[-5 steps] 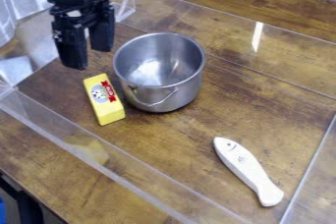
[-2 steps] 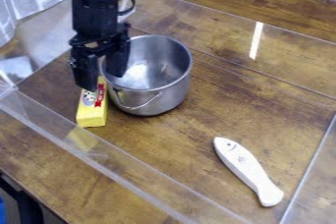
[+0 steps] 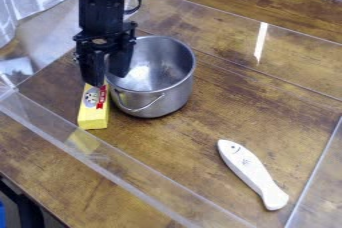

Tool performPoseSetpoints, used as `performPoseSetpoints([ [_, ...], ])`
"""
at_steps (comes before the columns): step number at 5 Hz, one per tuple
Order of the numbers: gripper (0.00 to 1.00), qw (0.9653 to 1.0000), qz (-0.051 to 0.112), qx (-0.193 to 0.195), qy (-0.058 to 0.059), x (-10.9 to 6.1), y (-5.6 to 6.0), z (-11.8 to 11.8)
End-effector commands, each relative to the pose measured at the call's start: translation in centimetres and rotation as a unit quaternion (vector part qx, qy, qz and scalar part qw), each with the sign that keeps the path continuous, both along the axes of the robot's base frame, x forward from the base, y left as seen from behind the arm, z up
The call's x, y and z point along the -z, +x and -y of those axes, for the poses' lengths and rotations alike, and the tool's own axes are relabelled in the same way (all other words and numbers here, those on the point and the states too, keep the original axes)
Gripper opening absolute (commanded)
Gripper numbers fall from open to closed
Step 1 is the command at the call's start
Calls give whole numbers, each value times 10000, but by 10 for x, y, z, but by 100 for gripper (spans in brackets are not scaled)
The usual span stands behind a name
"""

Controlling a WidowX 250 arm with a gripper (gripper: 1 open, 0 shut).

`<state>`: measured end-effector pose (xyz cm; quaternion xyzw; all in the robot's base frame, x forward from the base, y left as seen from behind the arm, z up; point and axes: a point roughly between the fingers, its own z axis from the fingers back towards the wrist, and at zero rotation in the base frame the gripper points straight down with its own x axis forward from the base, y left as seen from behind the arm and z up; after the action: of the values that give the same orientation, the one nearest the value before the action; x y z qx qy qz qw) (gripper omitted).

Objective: Move the yellow butter to the left side of the table

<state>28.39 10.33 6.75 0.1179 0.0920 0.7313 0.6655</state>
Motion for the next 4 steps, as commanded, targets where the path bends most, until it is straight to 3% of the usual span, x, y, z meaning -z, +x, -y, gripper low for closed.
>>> performPoseSetpoints([
  [1, 100, 9994, 303, -140, 60, -25, -2, -10],
  [2, 100, 9997, 217, 23, 104, -16, -2, -21],
  [4, 100, 9966, 15, -797, 189, 28, -1, -26],
])
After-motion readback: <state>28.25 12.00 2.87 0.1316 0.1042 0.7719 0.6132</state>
